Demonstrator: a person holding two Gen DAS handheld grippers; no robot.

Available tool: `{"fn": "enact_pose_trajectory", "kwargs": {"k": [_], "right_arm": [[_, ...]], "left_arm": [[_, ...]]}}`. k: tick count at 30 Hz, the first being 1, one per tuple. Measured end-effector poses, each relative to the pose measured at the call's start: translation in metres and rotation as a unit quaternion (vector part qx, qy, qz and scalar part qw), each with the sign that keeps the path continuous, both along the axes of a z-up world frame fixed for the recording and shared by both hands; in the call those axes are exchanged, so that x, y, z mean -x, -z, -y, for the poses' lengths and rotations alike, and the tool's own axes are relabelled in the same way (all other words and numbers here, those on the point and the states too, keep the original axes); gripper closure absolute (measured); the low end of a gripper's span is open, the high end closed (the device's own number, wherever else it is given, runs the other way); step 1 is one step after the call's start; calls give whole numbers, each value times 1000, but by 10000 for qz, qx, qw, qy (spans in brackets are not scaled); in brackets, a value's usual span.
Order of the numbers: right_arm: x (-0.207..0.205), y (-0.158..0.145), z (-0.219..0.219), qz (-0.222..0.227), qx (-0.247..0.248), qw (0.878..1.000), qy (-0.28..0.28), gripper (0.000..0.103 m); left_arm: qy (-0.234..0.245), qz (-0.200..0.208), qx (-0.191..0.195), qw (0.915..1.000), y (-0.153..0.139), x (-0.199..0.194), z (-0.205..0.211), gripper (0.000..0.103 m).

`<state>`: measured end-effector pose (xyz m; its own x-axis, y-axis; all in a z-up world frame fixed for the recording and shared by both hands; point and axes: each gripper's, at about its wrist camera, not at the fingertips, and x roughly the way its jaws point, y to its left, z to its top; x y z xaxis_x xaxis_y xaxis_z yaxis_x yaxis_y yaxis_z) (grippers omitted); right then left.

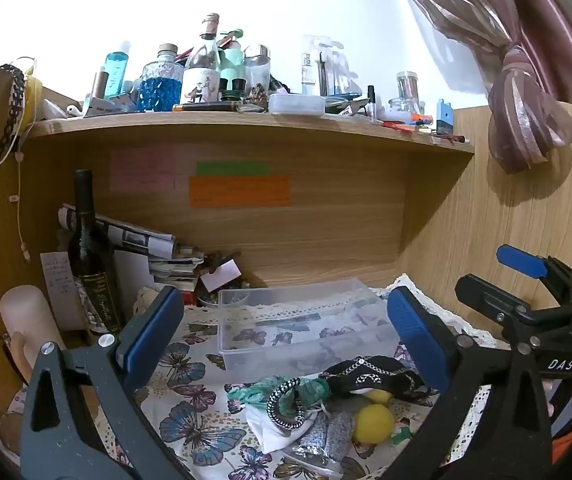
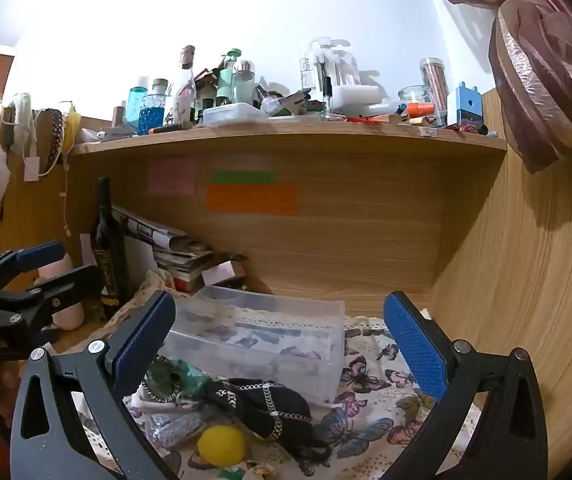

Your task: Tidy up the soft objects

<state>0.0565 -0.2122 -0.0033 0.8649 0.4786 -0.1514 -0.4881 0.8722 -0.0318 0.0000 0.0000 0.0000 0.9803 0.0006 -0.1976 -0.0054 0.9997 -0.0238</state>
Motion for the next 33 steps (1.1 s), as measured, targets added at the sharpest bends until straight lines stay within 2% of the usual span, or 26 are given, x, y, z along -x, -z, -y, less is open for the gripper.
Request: {"fn": "enact_pose_trajectory", "kwargs": {"k": [33], "right_arm": [[3, 3, 1, 1, -69, 10000, -37, 0]], "left_arm": [[-69, 45, 52, 10000, 5, 0, -5, 0]]}}
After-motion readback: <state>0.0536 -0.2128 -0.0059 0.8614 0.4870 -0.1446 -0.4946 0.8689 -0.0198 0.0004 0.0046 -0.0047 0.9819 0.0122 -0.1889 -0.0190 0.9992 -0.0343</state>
